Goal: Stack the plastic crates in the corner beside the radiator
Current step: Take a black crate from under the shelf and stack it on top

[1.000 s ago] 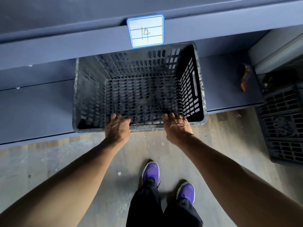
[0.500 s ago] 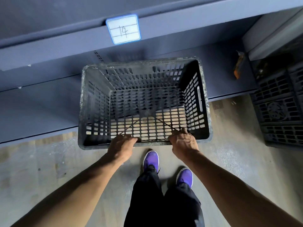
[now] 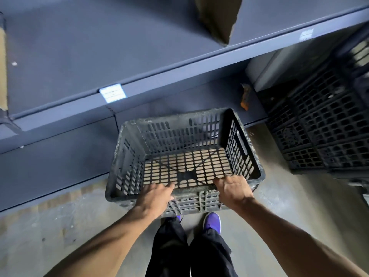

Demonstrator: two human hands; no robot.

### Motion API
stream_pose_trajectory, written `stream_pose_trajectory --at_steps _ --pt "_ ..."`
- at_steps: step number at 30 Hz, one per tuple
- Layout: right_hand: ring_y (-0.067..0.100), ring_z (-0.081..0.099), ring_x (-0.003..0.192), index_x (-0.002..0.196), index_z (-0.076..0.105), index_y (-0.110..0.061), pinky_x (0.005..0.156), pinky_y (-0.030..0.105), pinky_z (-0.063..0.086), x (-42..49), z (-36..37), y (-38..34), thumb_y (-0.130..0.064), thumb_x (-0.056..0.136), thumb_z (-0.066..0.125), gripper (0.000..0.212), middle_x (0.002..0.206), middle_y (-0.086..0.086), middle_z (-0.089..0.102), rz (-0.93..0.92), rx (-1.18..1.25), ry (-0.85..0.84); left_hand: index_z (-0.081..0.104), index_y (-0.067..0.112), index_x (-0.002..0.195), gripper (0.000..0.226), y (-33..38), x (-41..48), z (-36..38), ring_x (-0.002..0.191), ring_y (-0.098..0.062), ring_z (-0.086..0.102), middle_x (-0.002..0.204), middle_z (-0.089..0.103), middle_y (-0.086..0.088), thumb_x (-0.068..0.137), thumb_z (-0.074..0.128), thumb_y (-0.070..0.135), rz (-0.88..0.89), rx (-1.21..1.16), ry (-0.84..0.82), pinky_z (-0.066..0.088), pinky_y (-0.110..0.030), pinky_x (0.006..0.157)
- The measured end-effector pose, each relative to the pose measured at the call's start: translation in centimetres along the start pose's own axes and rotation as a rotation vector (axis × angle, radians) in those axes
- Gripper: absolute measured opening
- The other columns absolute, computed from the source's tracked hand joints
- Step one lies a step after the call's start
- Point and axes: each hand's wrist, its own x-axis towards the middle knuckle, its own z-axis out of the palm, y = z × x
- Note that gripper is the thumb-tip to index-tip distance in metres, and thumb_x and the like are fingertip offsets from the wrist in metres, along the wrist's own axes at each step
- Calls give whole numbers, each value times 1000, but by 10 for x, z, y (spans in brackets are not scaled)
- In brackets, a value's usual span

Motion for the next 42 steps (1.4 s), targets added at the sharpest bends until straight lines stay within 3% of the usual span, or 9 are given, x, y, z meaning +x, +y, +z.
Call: stream_pose_trajectory --at_steps 3,7,14,15,17,20,24,33,42 --pt "24 55 57 81 66 -17 57 32 42 -48 -7 19 -22 72 75 14 68 6 63 72 60 49 23 23 153 56 38 -20 -14 115 -25 54 125 59 -10 102 43 35 51 29 1 39 -37 100" --pt "24 57 82 110 59 -17 71 31 40 -113 -18 43 -14 96 39 24 96 5 65 186 115 -35 40 24 142 47 79 -43 -47 92 -20 63 98 67 -4 98 55 31 154 33 6 49 -36 86" --pt "13 49 60 93 64 -18 98 39 44 -216 -49 68 -6 97 41 27 65 -5 52 399 240 93 45 19 139 42 147 -98 -127 67 -10 54 88 71 -1 99 53 30 365 68 93 43 -20 66" --pt "12 48 58 92 62 -17 89 37 48 -226 -51 68 -7 98 40 25 65 -5 51 413 242 85 46 18 137 41 151 -105 -132 66 -10 55 84 68 1 99 53 30 379 63 90 44 -19 65" --pt "13 47 55 105 62 -15 60 27 44 -248 -59 65 -7 99 40 24 70 -3 56 428 273 80 48 17 135 39 162 -118 -143 68 -11 63 83 68 2 98 55 28 441 54 89 49 -19 64" --pt "13 47 52 118 54 -17 46 26 33 -265 -76 46 -10 98 42 24 71 -1 57 389 300 106 48 16 136 41 176 -134 -160 78 -10 69 95 72 1 97 57 28 540 65 151 49 -17 66" --pt "18 59 65 113 55 -18 61 32 48 -287 -106 29 -34 100 49 20 81 0 64 452 273 164 52 15 129 37 186 -156 -189 87 -16 70 100 73 -3 96 60 30 662 85 219 45 -21 66" --pt "24 65 71 113 62 -15 71 37 56 -340 -144 -4 -23 97 53 21 87 4 70 623 236 263 51 22 133 46 184 -177 -225 103 -21 67 108 72 -4 92 63 38 806 179 278 52 -36 87" --pt "30 68 88 117 58 -15 70 37 49 -369 -190 -29 -17 92 55 25 99 9 71 742 123 297 52 29 113 28 178 -186 -267 98 -31 66 100 72 -5 90 61 42 970 216 370 51 -40 79"
